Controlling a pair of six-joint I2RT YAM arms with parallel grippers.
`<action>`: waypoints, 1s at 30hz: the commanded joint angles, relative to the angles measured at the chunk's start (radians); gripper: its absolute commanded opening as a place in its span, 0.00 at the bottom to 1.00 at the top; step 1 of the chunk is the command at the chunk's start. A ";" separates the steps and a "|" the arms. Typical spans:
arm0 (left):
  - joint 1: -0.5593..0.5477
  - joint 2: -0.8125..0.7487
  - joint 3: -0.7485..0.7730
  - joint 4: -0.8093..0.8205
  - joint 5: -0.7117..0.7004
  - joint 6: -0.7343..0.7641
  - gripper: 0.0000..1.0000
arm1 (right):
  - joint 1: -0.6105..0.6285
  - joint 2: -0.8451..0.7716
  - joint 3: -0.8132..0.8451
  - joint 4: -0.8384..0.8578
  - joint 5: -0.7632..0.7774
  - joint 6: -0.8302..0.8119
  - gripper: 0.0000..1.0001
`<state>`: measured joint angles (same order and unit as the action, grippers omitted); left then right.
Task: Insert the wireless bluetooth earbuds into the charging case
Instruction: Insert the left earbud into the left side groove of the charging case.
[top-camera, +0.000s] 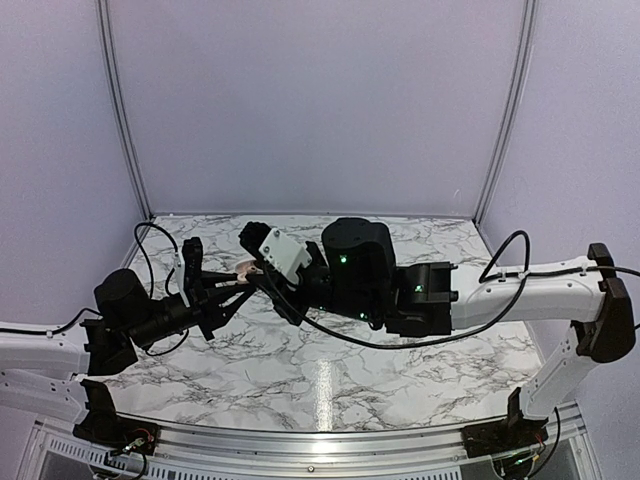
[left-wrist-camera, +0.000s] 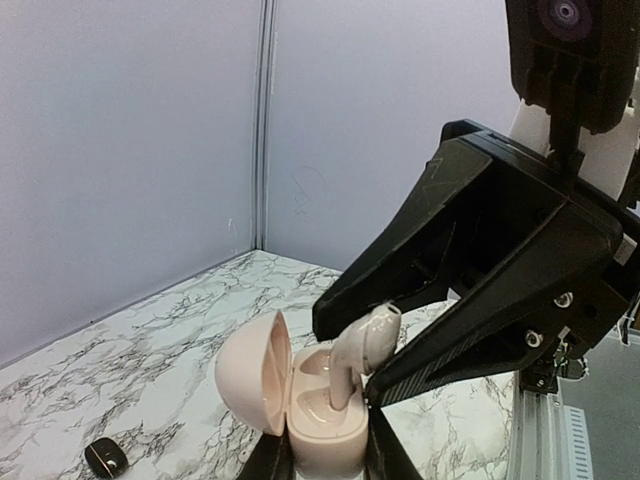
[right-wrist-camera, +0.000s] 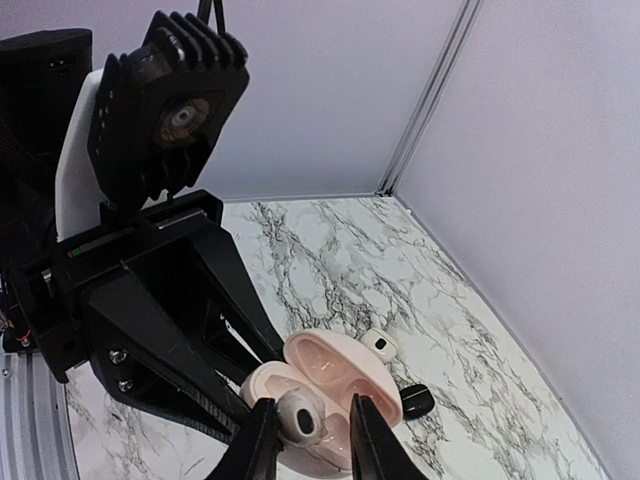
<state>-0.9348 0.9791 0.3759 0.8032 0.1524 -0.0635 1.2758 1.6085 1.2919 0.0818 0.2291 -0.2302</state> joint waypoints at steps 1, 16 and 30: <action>0.002 0.001 0.038 0.088 0.005 0.002 0.00 | -0.015 0.021 0.030 -0.036 0.006 0.023 0.28; 0.002 0.026 0.038 0.096 0.071 0.006 0.00 | -0.055 -0.007 0.041 -0.036 -0.045 0.039 0.30; 0.002 0.028 0.038 0.096 0.083 0.003 0.00 | -0.067 -0.011 0.043 -0.033 -0.089 0.048 0.40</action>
<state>-0.9237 1.0073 0.3767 0.8185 0.1688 -0.0639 1.2232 1.6096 1.2938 0.0662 0.1387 -0.1913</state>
